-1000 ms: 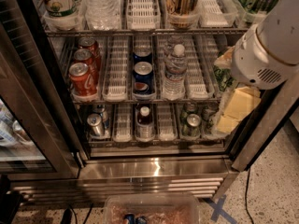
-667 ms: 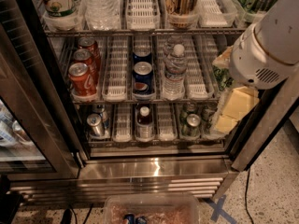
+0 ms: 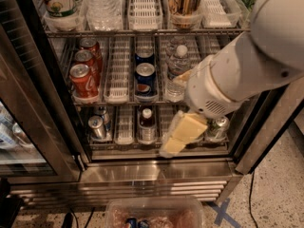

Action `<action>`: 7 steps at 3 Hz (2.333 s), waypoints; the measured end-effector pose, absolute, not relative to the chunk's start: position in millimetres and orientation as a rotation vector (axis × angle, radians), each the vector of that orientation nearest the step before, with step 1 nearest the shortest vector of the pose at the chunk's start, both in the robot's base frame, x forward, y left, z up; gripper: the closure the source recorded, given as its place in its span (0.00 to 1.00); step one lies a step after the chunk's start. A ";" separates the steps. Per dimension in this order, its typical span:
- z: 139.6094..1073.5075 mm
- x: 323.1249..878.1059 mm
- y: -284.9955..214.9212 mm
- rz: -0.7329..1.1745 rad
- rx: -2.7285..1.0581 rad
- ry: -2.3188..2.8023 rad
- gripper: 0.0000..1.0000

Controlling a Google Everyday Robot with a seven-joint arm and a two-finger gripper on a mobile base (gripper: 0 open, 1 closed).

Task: Pick coke can from middle shelf of fridge

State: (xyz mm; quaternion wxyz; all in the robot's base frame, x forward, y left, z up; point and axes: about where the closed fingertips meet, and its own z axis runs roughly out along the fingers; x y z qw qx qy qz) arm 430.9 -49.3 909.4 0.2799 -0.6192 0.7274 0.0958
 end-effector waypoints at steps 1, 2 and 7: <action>897.6 426.5 1.7 0.366 -1.644 1.873 0.00; 888.5 426.3 37.6 0.424 -1.660 1.802 0.00; 871.7 445.9 107.0 0.428 -1.417 1.649 0.00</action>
Offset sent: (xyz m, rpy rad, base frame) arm -0.0034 0.1223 -0.0361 0.2060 0.0011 0.1537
